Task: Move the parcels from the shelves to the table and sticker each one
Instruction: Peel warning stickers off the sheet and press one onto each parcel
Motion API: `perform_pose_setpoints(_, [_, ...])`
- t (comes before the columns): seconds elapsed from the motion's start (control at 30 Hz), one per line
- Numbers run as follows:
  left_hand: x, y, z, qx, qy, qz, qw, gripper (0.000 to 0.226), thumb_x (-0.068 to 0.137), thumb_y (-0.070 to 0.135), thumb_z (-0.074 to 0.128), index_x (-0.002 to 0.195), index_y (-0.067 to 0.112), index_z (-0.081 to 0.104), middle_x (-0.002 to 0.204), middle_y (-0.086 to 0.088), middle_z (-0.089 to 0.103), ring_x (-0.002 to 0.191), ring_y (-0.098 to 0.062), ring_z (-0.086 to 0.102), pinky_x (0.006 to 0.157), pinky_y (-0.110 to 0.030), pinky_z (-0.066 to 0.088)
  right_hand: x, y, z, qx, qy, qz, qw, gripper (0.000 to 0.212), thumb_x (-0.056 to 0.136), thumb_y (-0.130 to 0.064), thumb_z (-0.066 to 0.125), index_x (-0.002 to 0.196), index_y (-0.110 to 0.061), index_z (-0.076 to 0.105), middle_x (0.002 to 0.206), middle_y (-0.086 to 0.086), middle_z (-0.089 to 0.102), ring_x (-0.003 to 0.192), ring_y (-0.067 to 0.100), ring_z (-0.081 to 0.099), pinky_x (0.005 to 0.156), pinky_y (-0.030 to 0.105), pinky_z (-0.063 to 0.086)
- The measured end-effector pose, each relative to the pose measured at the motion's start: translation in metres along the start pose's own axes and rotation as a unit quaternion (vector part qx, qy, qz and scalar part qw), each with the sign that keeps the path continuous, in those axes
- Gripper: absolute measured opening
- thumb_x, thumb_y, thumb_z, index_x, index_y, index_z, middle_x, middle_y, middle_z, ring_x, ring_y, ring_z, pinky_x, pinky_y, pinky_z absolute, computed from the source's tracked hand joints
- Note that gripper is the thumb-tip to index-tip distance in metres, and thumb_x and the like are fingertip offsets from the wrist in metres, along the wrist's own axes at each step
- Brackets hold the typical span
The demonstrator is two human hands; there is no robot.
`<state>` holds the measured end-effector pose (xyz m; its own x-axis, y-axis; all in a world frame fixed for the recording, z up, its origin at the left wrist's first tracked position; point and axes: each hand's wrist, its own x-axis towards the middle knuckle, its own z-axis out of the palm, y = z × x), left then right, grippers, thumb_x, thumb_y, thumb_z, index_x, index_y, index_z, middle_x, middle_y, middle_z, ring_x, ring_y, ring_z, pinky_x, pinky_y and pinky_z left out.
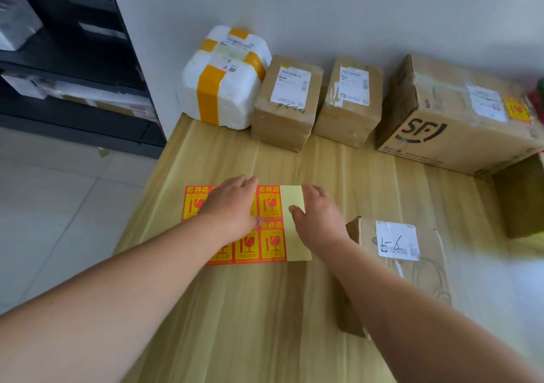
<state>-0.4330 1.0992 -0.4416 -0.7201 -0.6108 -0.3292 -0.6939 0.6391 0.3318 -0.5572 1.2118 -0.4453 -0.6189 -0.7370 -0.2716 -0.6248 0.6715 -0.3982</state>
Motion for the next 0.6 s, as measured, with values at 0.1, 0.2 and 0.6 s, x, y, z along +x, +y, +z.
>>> perform_pose_setpoints(0.1, [0.022,-0.005,0.01,0.025,-0.027,0.02,0.999,0.095,0.081,0.045,0.069,0.152,0.016,0.012,0.159,-0.006,0.015,0.146,-0.022,0.013,0.117,-0.038,0.02,0.023,0.0,0.008,-0.017,-0.009,0.015,1.0,0.051,0.098,-0.031,0.049,0.143,-0.012,0.036,0.148,0.003,0.037,0.129,0.026,0.042,0.098,0.038,0.042])
perform_pose_setpoints(0.2, [0.039,-0.01,0.018,0.05,-0.051,0.034,0.997,0.103,0.077,0.051,0.07,0.152,0.017,0.008,0.16,-0.007,0.01,0.147,-0.024,0.01,0.118,-0.039,0.016,0.041,0.001,0.015,-0.034,-0.026,0.013,0.999,0.052,0.097,-0.031,0.05,0.143,-0.011,0.036,0.147,0.005,0.037,0.132,0.026,0.037,0.102,0.038,0.038])
perform_pose_setpoints(0.6, [0.055,-0.02,0.031,0.083,-0.037,0.037,0.995,0.113,0.067,0.058,0.074,0.151,0.017,0.011,0.155,-0.001,0.021,0.142,-0.024,0.019,0.116,-0.038,0.022,0.062,-0.005,0.026,0.0,-0.082,0.037,0.996,0.034,0.092,-0.028,0.059,0.124,-0.016,0.055,0.113,0.003,0.056,0.095,0.02,0.056,0.071,0.028,0.046])
